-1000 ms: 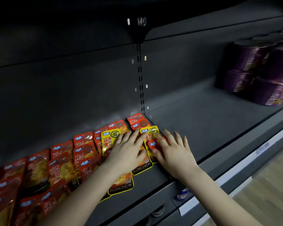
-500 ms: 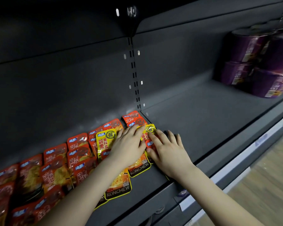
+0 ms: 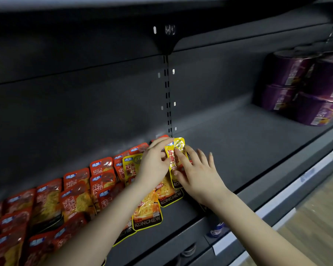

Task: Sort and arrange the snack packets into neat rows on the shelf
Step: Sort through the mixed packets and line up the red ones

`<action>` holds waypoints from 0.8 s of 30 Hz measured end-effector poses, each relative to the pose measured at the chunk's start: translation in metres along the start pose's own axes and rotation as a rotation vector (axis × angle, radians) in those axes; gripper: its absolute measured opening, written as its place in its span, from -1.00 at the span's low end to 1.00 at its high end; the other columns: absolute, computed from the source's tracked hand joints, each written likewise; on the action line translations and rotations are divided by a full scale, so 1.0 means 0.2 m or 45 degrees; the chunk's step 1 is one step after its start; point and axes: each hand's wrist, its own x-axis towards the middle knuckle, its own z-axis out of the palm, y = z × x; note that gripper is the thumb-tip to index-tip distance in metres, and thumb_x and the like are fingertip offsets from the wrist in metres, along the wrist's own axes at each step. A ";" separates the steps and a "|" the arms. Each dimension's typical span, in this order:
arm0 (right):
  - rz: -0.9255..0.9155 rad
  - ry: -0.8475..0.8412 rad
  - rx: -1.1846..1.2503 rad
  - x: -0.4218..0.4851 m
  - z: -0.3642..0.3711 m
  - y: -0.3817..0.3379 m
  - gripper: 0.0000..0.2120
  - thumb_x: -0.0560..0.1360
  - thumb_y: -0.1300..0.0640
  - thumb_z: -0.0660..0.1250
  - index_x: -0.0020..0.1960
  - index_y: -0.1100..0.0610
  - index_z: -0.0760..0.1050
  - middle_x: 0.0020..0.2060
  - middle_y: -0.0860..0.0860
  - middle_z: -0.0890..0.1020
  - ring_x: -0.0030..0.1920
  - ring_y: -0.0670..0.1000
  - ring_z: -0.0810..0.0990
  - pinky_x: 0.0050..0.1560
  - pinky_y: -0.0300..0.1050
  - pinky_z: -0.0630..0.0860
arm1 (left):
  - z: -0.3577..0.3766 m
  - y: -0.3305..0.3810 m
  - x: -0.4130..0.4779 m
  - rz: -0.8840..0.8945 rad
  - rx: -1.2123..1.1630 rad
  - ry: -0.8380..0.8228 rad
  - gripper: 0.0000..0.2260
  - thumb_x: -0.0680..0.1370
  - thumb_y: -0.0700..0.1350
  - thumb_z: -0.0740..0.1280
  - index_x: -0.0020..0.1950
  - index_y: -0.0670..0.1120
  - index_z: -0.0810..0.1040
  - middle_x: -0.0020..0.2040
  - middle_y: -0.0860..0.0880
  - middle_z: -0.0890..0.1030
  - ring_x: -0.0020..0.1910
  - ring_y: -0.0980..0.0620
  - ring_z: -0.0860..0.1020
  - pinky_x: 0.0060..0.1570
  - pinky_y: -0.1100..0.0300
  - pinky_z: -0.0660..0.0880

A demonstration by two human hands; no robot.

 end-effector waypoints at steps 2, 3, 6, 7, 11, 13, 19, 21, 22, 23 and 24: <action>-0.028 0.001 -0.008 0.00 -0.03 -0.02 -0.29 0.39 -0.30 -0.34 0.51 -0.11 -0.14 0.51 -0.02 0.00 0.49 0.20 0.01 0.44 0.25 -0.11 | -0.04 0.00 0.00 -0.026 -0.084 0.069 -0.53 0.47 -0.40 0.30 0.25 0.06 0.53 0.27 0.15 0.45 0.00 0.02 0.59 0.03 0.15 0.57; -0.040 0.000 -0.007 0.00 -0.05 -0.02 -0.34 0.46 -0.30 -0.28 0.51 -0.11 -0.16 0.51 -0.02 0.00 0.49 0.20 -0.01 0.44 0.25 -0.12 | -0.07 0.01 0.00 -0.033 -0.122 0.107 -0.53 0.46 -0.41 0.30 0.23 0.06 0.53 0.26 0.15 0.46 0.00 0.01 0.59 0.03 0.13 0.57; -0.071 0.000 0.001 0.01 -0.07 -0.07 -0.41 0.55 -0.25 -0.13 0.52 -0.10 -0.14 0.51 0.01 0.01 0.49 0.21 -0.01 0.45 0.24 -0.11 | -0.18 0.00 -0.01 -0.035 -0.148 0.214 -0.55 0.47 -0.40 0.30 0.22 0.07 0.54 0.23 0.13 0.51 -0.08 0.05 0.60 -0.16 0.31 0.53; -0.081 0.002 -0.002 0.02 -0.07 -0.09 -0.42 0.56 -0.24 -0.10 0.52 -0.09 -0.13 0.51 0.02 0.01 0.49 0.21 -0.01 0.45 0.24 -0.11 | -0.22 -0.01 -0.02 -0.038 -0.127 0.234 -0.55 0.48 -0.39 0.30 0.23 0.07 0.54 0.21 0.09 0.54 -0.16 0.11 0.59 -0.27 0.41 0.46; -0.176 0.032 0.018 0.04 -0.08 -0.22 -0.42 0.57 -0.22 -0.07 0.52 -0.07 -0.12 0.52 0.00 0.03 0.50 0.16 0.01 0.46 0.20 -0.10 | -0.36 -0.05 -0.07 -0.087 -0.130 0.300 -0.52 0.50 -0.35 0.30 0.19 0.23 0.51 0.07 -0.07 0.62 -0.27 0.08 0.58 -0.37 0.34 0.47; -0.241 0.052 0.023 0.05 -0.08 -0.30 -0.36 0.51 -0.29 -0.18 0.52 -0.07 -0.13 0.51 -0.02 0.05 0.50 0.16 0.02 0.46 0.18 -0.08 | -0.44 -0.06 -0.11 -0.099 -0.118 0.351 -0.47 0.50 -0.33 0.30 0.11 0.35 0.50 -0.02 -0.15 0.64 -0.17 -0.16 0.62 -0.24 0.01 0.60; -0.441 0.055 0.121 0.07 -0.06 -0.56 -0.39 0.58 -0.18 -0.01 0.53 -0.03 -0.15 0.50 -0.07 0.05 0.50 0.12 -0.01 0.49 0.13 -0.09 | -0.66 -0.13 -0.28 -0.178 -0.052 0.457 -0.47 0.51 -0.37 0.25 0.13 0.30 0.51 -0.14 -0.17 0.66 -0.21 -0.24 0.61 -0.22 -0.15 0.58; -0.489 0.032 0.139 0.06 -0.05 -0.66 -0.37 0.56 -0.22 -0.04 0.53 0.00 -0.13 0.51 -0.05 0.06 0.50 0.13 0.02 0.48 0.14 -0.08 | -0.73 -0.18 -0.34 -0.207 -0.005 0.497 -0.49 0.51 -0.36 0.24 0.18 0.26 0.50 -0.12 -0.15 0.66 -0.23 -0.09 0.62 -0.28 0.00 0.59; -0.509 0.019 0.155 0.05 -0.04 -0.71 -0.36 0.55 -0.22 -0.05 0.53 0.01 -0.11 0.51 -0.04 0.07 0.49 0.14 0.03 0.48 0.15 -0.07 | -0.76 -0.19 -0.37 -0.222 0.012 0.512 -0.50 0.51 -0.36 0.24 0.21 0.23 0.50 -0.12 -0.14 0.65 -0.25 -0.01 0.60 -0.33 0.09 0.56; -0.527 0.005 0.175 0.05 -0.04 -0.76 -0.36 0.56 -0.21 -0.03 0.53 0.03 -0.10 0.51 -0.03 0.06 0.50 0.15 0.03 0.49 0.15 -0.08 | -0.80 -0.21 -0.40 -0.244 0.034 0.536 -0.50 0.51 -0.36 0.24 0.24 0.20 0.50 -0.12 -0.11 0.66 -0.27 0.04 0.58 -0.37 0.20 0.51; -0.542 -0.012 0.190 0.04 -0.03 -0.80 -0.37 0.58 -0.18 0.01 0.54 0.04 -0.11 0.51 -0.03 0.04 0.50 0.15 0.01 0.49 0.15 -0.09 | -0.83 -0.22 -0.44 -0.260 0.067 0.563 -0.51 0.52 -0.37 0.25 0.26 0.16 0.50 -0.12 -0.07 0.65 -0.29 0.08 0.55 -0.37 0.29 0.47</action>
